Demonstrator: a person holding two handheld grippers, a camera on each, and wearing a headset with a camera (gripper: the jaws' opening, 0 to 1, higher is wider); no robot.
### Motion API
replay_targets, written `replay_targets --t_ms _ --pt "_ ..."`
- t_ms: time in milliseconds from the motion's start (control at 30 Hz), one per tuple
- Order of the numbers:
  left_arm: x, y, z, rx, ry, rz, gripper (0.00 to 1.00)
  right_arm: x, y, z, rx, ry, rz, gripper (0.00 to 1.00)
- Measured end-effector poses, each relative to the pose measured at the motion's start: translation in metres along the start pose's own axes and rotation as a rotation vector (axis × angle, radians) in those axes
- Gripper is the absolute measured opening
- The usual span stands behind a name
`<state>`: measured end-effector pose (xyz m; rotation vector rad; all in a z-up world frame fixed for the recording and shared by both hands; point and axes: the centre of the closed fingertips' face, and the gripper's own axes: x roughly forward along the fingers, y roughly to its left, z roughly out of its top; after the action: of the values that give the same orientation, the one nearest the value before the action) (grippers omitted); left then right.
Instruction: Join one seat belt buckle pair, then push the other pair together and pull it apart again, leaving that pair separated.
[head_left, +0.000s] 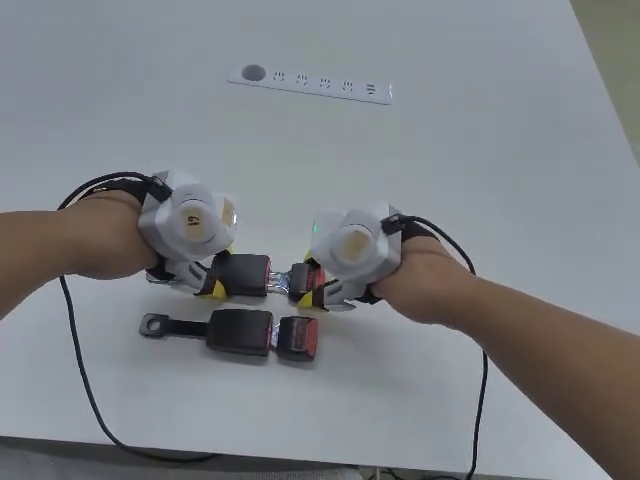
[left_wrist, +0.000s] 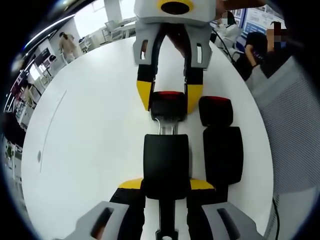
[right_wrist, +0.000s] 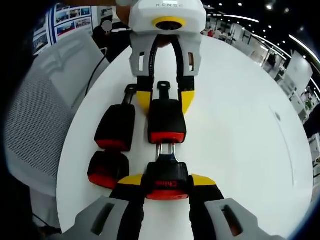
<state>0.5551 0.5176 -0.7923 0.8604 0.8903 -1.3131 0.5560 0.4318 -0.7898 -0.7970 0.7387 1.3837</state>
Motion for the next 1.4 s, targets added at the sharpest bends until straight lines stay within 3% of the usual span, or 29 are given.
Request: replay_targets --t_ms 267,433,667,767,1000,1100,1167,1233,1300,1400 --pt "-0.001 -0.003 0.003 -0.014 -0.001 -0.006 0.32 -0.023 -0.002 -0.037 0.012 0.029 -0.017 0.31" --pt "-0.002 -0.004 0.004 -0.017 0.001 0.002 0.32 -0.042 -0.008 -0.071 0.023 0.065 -0.043 0.31" --pt "-0.002 -0.004 0.005 -0.008 0.02 0.006 0.33 -0.06 -0.009 -0.103 0.043 0.096 -0.041 0.32" --pt "-0.003 -0.005 0.006 0.0 0.029 0.005 0.33 -0.063 -0.003 -0.106 0.047 0.103 -0.04 0.32" --pt "-0.003 -0.003 0.004 -0.014 0.021 0.01 0.33 -0.063 -0.008 -0.106 0.066 0.108 -0.062 0.33" --pt "-0.004 0.003 0.002 -0.084 -0.015 0.03 0.38 -0.064 -0.012 -0.108 0.102 0.102 -0.093 0.39" --pt "-0.006 0.012 -0.011 -0.136 -0.014 0.036 0.46 -0.067 -0.013 -0.11 0.131 0.101 -0.111 0.41" --pt "-0.011 0.01 -0.012 -0.139 -0.022 0.04 0.47 -0.071 -0.014 -0.109 0.15 0.085 -0.135 0.44" --pt "-0.018 0.007 -0.007 -0.191 -0.066 0.067 0.47 -0.079 -0.016 -0.105 0.19 0.061 -0.178 0.45" --pt "-0.025 0.009 -0.016 -0.235 -0.09 0.113 0.48 -0.09 -0.014 -0.095 0.247 0.018 -0.249 0.48"
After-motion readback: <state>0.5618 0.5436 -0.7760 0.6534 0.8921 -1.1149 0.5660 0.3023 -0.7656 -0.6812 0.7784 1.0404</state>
